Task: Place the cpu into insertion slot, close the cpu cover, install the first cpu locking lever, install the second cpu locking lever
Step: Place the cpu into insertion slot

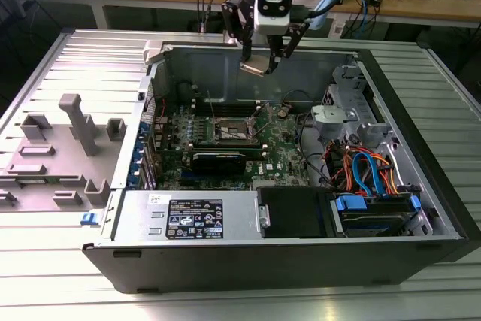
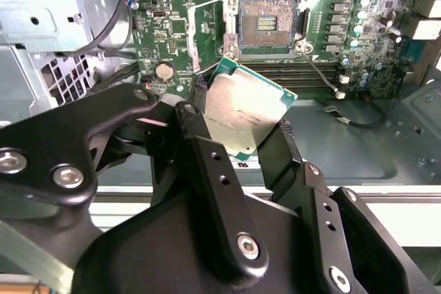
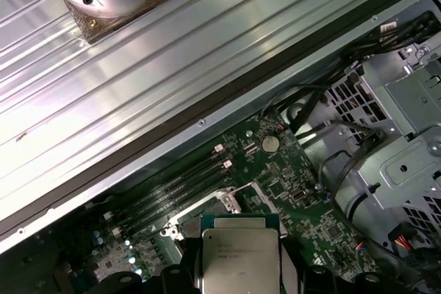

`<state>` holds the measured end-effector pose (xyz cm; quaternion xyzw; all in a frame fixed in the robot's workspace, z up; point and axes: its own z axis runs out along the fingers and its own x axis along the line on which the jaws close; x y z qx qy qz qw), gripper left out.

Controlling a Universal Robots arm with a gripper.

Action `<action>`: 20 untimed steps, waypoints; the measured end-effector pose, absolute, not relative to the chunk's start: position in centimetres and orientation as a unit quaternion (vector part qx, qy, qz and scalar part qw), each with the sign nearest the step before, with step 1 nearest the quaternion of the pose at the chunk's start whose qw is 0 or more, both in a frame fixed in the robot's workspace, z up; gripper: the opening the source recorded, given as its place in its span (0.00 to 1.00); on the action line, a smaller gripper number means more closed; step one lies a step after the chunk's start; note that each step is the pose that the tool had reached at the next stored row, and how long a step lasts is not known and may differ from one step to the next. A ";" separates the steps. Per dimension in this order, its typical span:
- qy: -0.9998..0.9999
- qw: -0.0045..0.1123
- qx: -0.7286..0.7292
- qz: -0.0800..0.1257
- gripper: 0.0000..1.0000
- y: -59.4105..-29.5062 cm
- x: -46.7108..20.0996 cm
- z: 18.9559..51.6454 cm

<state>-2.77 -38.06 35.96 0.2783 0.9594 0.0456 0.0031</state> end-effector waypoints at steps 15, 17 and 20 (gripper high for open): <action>0.945 0.005 0.323 0.045 0.54 -38.5 -2.8 35.9; 0.945 0.005 0.323 0.045 0.54 -38.8 -2.8 35.9; 0.945 0.005 0.324 0.045 0.54 -39.1 -2.8 35.8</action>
